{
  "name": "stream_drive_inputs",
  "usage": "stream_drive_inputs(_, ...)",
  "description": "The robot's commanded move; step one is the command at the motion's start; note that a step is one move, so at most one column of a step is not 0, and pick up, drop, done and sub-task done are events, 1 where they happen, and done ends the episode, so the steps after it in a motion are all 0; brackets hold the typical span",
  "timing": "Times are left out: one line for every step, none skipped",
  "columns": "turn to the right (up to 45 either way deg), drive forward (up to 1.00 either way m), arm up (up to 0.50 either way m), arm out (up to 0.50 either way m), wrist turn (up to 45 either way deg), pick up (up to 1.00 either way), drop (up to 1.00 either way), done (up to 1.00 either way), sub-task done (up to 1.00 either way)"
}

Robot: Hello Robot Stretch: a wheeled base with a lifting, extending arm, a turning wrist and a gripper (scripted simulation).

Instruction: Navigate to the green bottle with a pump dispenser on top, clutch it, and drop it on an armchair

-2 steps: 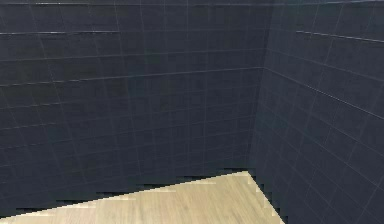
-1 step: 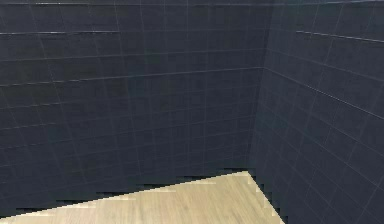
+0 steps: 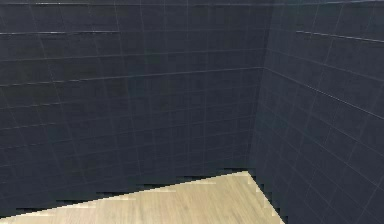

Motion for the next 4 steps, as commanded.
stream_drive_inputs(0.0, 0.00, 0.00, 0.00, 9.0, 0.00, 0.00, 0.00, 0.00)
stream_drive_inputs(0.0, 0.00, -0.20, 0.00, 0.0, 0.00, 0.00, 0.00, 0.00)
stream_drive_inputs(0.0, 0.00, 0.00, 0.00, 0.0, 1.00, 0.00, 0.00, 0.00)
stream_drive_inputs(0.0, 0.00, 0.10, 0.00, 0.0, 0.00, 0.00, 0.00, 0.00)
